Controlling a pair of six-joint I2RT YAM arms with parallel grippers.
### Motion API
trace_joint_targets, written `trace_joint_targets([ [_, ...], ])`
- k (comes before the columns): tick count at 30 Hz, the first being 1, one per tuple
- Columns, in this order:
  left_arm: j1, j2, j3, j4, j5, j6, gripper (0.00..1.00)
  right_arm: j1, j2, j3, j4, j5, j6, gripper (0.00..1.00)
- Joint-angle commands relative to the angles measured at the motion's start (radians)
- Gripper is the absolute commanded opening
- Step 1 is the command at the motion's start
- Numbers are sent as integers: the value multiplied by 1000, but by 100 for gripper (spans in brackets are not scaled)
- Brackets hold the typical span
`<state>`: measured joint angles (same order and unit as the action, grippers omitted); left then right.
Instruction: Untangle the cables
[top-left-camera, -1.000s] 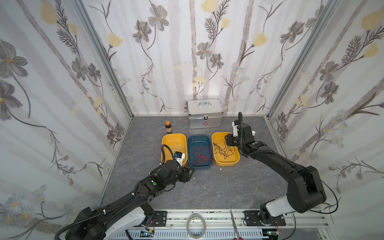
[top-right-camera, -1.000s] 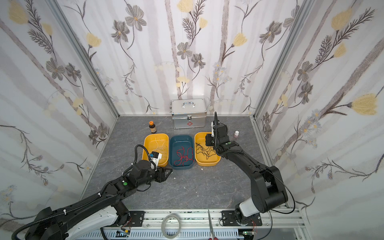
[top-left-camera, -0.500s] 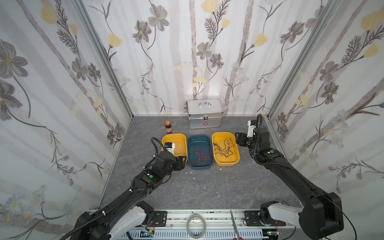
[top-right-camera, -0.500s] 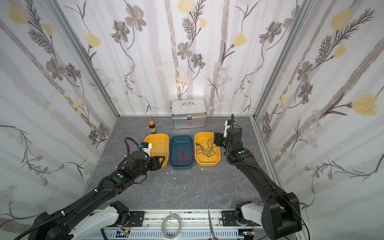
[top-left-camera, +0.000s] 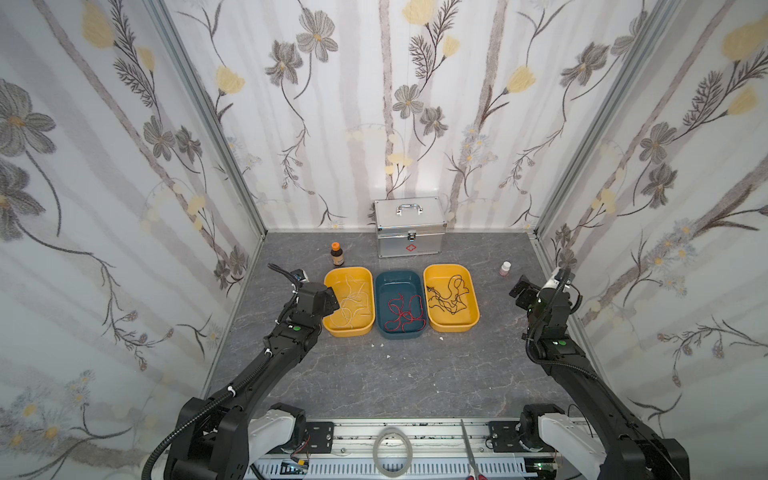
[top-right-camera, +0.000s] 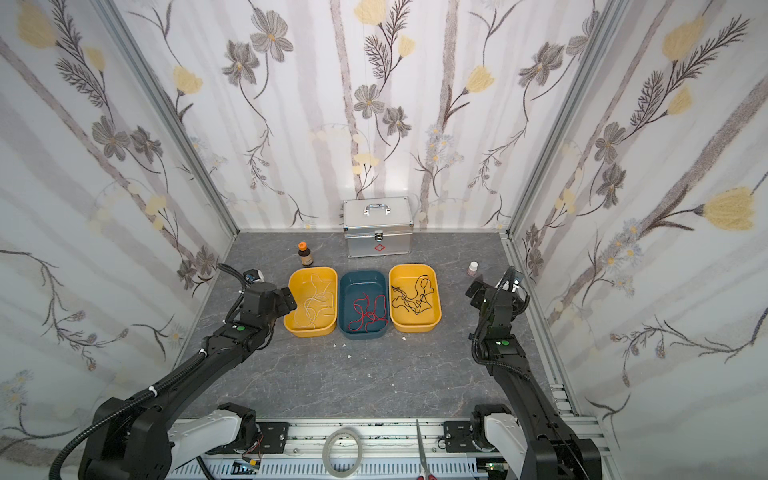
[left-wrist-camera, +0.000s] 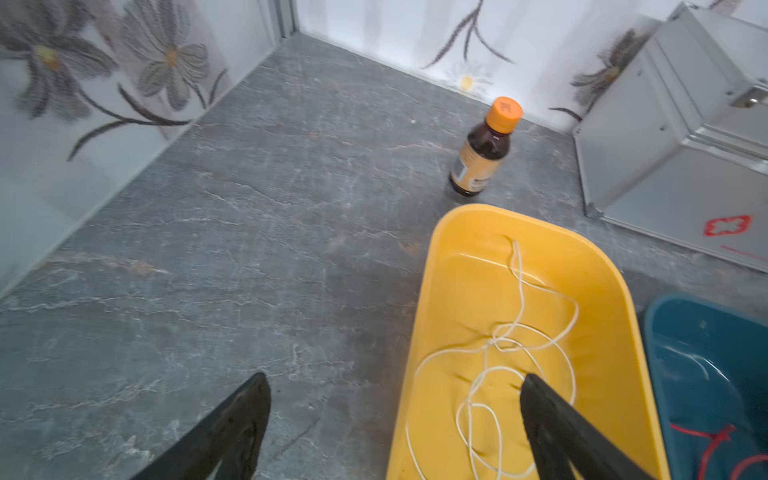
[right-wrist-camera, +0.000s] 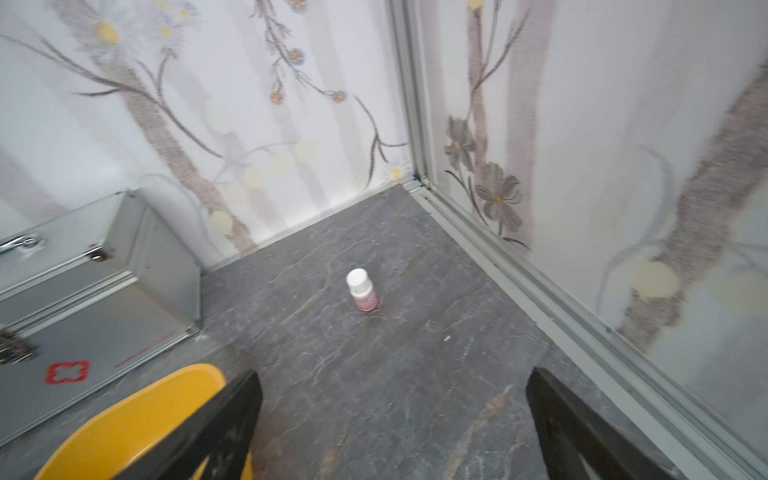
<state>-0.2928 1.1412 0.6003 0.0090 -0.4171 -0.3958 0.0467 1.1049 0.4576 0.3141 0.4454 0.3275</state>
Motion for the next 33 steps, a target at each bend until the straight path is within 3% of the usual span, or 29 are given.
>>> trace_joint_targets([
  [1,7,14,-48,189,-154,147,96,-27,-17,-97,238,65,-13,100],
  [5,41,64,-46,236,-178,214,98,-30,26,-214,461,111,-61,100],
  [8,51,126,-68,370,-182,322,99,-30,108,-242,601,115,-111,100],
  [11,61,218,-120,499,-189,398,100,-30,168,-289,747,64,-130,100],
  [13,73,267,-161,628,-188,431,100,-28,190,-359,941,4,-169,100],
  [18,86,366,-182,833,13,526,100,-31,336,-462,1316,-134,-227,100],
  [20,112,387,-152,799,-26,476,100,-30,355,-432,1271,-176,-243,100],
  [22,186,387,-167,810,91,413,100,-35,382,-377,1180,-129,-212,100],
  [24,255,389,-170,803,188,352,100,-51,395,-313,1078,-152,-201,100],
  [26,277,412,-206,873,230,341,100,-46,383,-264,950,-159,-206,100],
  [27,272,440,-239,983,218,353,100,-47,400,-281,1007,-160,-213,100],
  [33,264,430,-235,953,186,348,100,-45,398,-288,1029,-162,-217,100],
])
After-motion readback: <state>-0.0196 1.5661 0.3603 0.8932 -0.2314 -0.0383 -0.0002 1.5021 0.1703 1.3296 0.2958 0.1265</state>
